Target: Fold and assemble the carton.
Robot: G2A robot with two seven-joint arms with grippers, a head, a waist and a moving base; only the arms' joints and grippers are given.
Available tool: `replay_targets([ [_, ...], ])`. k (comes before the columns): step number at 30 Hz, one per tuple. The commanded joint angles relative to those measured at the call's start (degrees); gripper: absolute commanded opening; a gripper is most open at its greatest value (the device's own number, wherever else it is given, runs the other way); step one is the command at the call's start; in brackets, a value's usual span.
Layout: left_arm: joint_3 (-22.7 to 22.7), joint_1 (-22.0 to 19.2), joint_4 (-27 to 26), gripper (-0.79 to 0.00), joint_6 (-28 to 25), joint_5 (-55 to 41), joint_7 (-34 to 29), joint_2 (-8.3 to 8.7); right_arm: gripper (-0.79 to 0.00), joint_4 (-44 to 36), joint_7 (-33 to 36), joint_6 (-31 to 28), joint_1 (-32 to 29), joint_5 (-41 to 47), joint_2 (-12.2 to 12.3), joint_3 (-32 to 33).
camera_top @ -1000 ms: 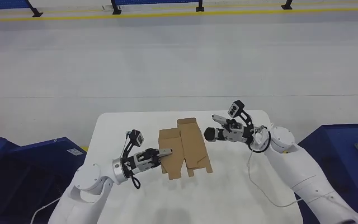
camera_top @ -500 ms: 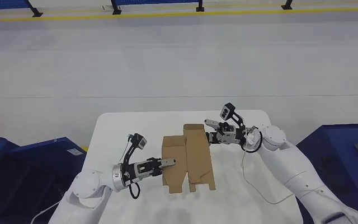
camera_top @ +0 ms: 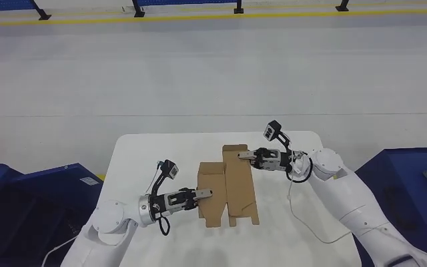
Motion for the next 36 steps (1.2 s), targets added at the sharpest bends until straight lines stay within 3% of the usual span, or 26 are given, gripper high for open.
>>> replay_targets([
  [1, -0.3, -0.2, 0.4, 0.000, 0.1, -0.4, -0.1, 0.08, -0.785, 0.1, -1.2, -0.9, -0.4, -0.2, 0.3, 1.8],
  [19, -0.9, -0.3, 0.5, 0.000, -0.4, 0.0, 0.3, 0.20, -0.785, 0.1, -1.5, -1.2, -0.6, -0.2, 0.4, 2.4],
  [23, -4.9, 0.8, -3.0, 0.000, -1.1, 11.2, 3.1, 1.19, -0.785, -2.5, -4.8, -2.2, -2.5, -2.2, 0.4, 2.7],
  [27, -9.1, 6.3, -11.4, 0.000, -3.6, 28.3, 10.5, 2.14, -0.785, -4.1, -8.9, -3.3, -5.7, -2.1, 0.7, 4.8],
  [29, -9.4, 8.7, -14.5, 0.000, -7.1, 35.1, 12.8, 2.38, -0.785, -5.3, -10.5, -3.7, -7.6, -1.5, 0.7, 5.6],
  [32, -7.7, 11.6, -18.4, 0.000, -8.6, 51.6, 22.8, 2.29, -0.785, -6.0, -11.2, -4.0, -8.6, -1.4, 0.8, 6.1],
  [36, -4.6, 13.0, -19.6, 0.000, -10.1, 64.0, 32.6, 1.98, -0.785, -6.0, -11.2, -4.0, -8.6, -1.4, 0.8, 6.1],
])
